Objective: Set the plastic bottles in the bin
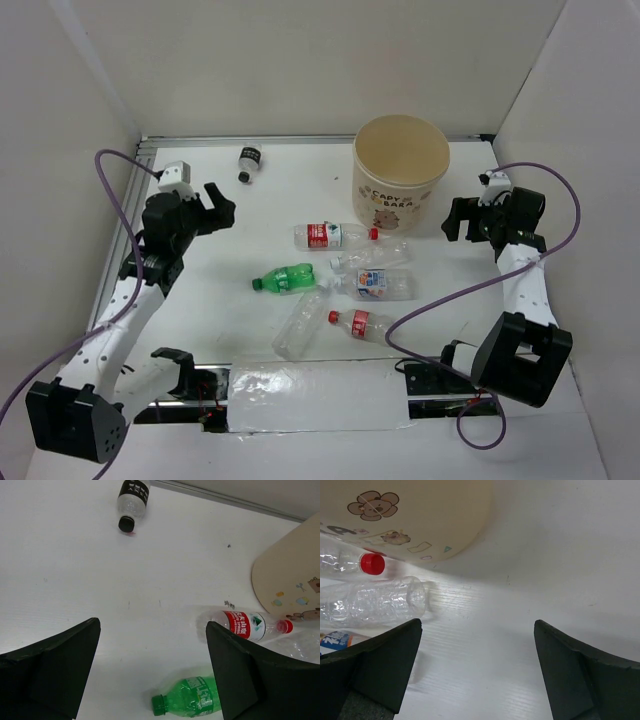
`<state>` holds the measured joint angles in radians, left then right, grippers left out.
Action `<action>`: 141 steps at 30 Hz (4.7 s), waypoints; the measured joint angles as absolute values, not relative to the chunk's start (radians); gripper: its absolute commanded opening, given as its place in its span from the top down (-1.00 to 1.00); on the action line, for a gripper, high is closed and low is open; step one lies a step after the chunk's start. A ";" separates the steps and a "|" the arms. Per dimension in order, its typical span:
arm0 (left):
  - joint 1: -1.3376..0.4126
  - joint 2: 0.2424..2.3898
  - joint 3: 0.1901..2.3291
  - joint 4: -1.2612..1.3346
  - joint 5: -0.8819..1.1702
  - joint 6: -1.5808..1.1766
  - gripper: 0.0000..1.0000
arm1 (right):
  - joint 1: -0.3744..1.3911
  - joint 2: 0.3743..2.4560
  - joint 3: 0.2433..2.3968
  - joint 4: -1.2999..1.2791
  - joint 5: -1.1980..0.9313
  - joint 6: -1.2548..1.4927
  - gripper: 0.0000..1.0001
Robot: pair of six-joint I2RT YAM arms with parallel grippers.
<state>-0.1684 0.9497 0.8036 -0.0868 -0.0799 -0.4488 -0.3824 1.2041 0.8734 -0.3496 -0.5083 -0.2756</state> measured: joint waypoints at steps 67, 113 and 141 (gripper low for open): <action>-0.137 2.411 1.834 0.192 -0.159 -0.170 1.00 | -0.386 1.463 1.076 -0.533 -0.782 -0.466 -0.62; -0.677 2.012 1.973 0.077 0.169 -0.339 -0.99 | 0.118 1.165 0.779 -0.771 -0.687 -1.186 -0.78; -0.616 1.196 0.820 -0.336 0.008 -0.360 -0.99 | 0.279 1.063 1.143 -0.907 -0.695 -1.269 0.46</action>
<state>-0.6155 1.1961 0.8200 -0.3363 0.0082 -0.3599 0.2787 1.0630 1.1431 -0.9066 -0.6952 -1.2686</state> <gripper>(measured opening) 0.995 0.572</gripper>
